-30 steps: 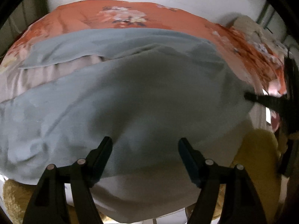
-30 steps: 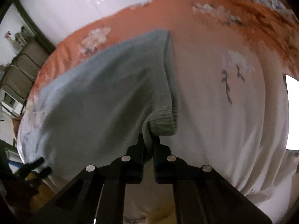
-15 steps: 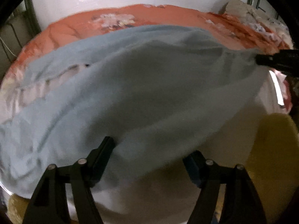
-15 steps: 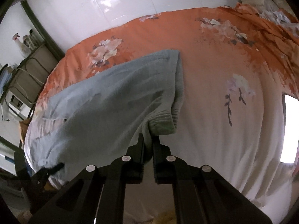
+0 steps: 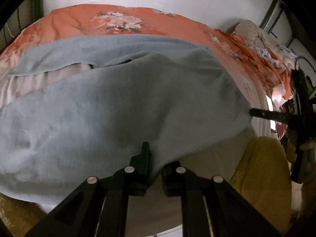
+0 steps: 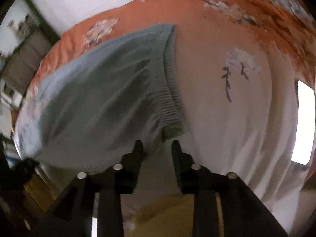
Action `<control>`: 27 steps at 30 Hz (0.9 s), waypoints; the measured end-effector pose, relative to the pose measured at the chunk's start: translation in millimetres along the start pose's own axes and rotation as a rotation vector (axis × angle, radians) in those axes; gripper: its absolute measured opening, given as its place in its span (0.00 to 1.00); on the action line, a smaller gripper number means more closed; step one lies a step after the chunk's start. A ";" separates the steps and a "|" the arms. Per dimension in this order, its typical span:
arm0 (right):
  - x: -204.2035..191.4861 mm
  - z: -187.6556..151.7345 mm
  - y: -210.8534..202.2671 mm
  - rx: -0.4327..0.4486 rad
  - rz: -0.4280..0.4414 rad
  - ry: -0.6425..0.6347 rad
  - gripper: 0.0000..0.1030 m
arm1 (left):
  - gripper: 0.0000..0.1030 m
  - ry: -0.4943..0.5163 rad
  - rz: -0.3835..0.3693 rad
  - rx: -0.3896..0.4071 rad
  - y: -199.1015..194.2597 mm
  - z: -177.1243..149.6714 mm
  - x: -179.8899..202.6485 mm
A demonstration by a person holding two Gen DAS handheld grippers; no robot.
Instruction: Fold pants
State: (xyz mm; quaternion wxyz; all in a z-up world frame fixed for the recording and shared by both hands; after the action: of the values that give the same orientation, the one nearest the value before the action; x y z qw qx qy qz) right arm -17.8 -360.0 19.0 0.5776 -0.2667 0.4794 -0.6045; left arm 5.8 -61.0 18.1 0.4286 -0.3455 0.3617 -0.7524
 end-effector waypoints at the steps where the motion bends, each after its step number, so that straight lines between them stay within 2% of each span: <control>1: 0.3 -1.9 -2.7 0.004 -0.012 -0.051 0.37 | 0.10 -0.003 0.004 -0.003 0.1 0.4 0.5; 4: -5.4 -7.9 -8.6 0.007 -0.062 -0.227 0.44 | 0.10 -0.014 0.014 -0.021 3.0 4.0 -0.3; 8: -25.6 -20.3 -5.3 -0.047 -0.103 -0.424 0.45 | 0.10 -0.064 0.014 -0.013 0.4 15.8 -2.1; 13: -58.0 -33.1 7.3 0.010 -0.197 -0.631 0.45 | 0.10 -0.065 0.020 -0.002 -4.5 23.0 -4.6; 16: -68.5 -35.8 17.5 0.058 -0.250 -0.682 0.45 | 0.10 -0.057 0.027 -0.004 -5.0 23.6 -4.7; 18: -73.5 -36.8 26.1 0.058 -0.296 -0.726 0.45 | 0.10 -0.054 0.026 -0.008 -4.5 22.0 -4.0; 21: -71.7 -34.6 28.9 0.065 -0.317 -0.746 0.44 | 0.10 -0.051 0.023 -0.008 -4.6 19.8 -4.6; 24: -55.8 -22.2 29.7 0.064 -0.326 -0.684 0.37 | 0.11 -0.054 0.019 -0.011 -4.3 18.0 -7.4; 26: -49.0 -12.0 34.0 0.032 -0.287 -0.613 0.34 | 0.15 -0.057 0.024 -0.014 -4.1 16.8 -9.0; 27: -45.6 -8.6 34.5 0.023 -0.269 -0.591 0.27 | 0.16 -0.053 0.029 -0.015 -3.9 15.7 -9.2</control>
State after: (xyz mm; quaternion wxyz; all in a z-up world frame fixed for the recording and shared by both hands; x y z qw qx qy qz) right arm -1.4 -309.7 -4.5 0.6098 -0.4848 0.2447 -0.5772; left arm 20.9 -55.2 27.3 0.4464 -0.3632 0.3610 -0.7338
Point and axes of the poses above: each gripper's, at about its wrist camera, not at the fingertips, and y roughly the way its jaws point, x to its right, z to its top, the point moved 2 cm from there along y, roughly the way its jaws point, and after that the axes turned 1 degree about z, right-handed, at the moved point
